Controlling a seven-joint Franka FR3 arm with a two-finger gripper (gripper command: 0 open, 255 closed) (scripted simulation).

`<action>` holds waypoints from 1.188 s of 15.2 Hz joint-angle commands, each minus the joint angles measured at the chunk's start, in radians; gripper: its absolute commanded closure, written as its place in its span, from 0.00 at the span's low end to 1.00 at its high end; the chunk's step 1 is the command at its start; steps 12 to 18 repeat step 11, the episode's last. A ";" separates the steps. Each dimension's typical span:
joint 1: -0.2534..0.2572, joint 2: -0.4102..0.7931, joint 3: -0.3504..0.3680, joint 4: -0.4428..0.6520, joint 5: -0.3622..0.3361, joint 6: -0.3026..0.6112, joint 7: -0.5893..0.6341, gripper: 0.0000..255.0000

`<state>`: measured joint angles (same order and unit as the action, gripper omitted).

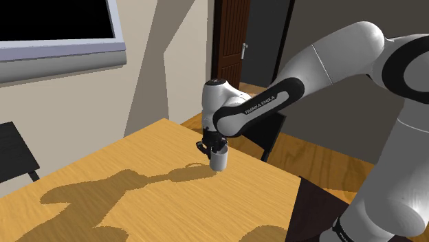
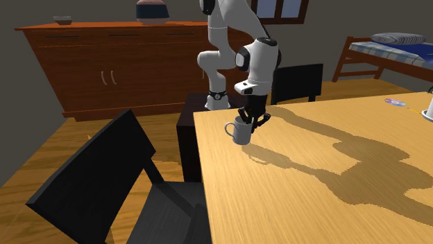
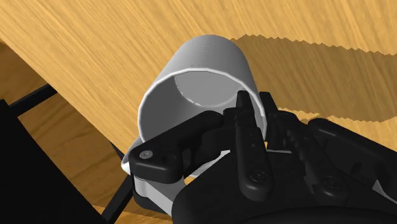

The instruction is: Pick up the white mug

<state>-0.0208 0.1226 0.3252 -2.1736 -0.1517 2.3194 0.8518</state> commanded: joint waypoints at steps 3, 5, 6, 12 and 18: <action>-0.003 -0.032 0.003 0.018 0.019 -0.048 -0.017 1.00; -0.004 -0.047 0.004 0.030 0.028 -0.072 -0.024 1.00; -0.004 -0.054 0.004 0.036 0.032 -0.085 -0.027 1.00; -0.005 -0.075 0.005 0.056 0.044 -0.124 -0.038 1.00; -0.005 -0.075 0.005 0.056 0.044 -0.124 -0.038 1.00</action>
